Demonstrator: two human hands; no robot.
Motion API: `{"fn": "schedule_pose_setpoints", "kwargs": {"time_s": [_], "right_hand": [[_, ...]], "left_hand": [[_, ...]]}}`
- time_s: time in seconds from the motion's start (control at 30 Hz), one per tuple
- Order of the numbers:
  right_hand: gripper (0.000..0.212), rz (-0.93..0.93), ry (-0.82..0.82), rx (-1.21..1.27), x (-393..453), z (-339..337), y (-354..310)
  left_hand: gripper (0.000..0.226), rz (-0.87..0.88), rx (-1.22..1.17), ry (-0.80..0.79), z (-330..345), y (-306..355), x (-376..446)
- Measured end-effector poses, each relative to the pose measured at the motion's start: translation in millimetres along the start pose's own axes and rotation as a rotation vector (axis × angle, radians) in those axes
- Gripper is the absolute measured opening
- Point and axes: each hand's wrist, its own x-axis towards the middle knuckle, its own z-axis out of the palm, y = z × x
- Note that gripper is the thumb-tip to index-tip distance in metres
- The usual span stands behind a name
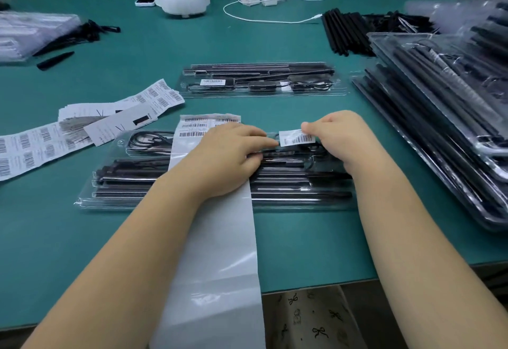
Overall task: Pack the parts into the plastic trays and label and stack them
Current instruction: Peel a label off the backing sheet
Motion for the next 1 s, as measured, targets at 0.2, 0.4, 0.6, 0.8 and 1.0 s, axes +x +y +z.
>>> {"fn": "schedule_pose_setpoints", "kwargs": {"time_s": [0.2, 0.4, 0.6, 0.8, 1.0], "right_hand": [[0.038, 0.000, -0.011, -0.029, 0.7, 3.0, -0.7], [0.029, -0.022, -0.007, -0.059, 1.1, 5.1, 0.7], [0.037, -0.067, 0.004, -0.202, 3.0, 7.4, 2.2], [0.027, -0.147, 0.084, -0.328, 1.9, 6.9, 4.4], [0.065, -0.072, 0.130, -0.260, 8.7, -5.1, 21.1]], "left_hand": [[0.040, -0.045, 0.010, -0.028, 4.8, -1.1, -0.2], [0.060, -0.075, 0.054, -0.072, 8.5, -0.6, -0.7], [0.072, -0.099, 0.067, -0.107, 10.3, 1.2, -1.2], [0.075, -0.108, 0.040, -0.109, 8.4, 3.4, -1.9], [0.062, -0.115, 0.053, -0.097, 8.7, 3.6, -2.0]]}}
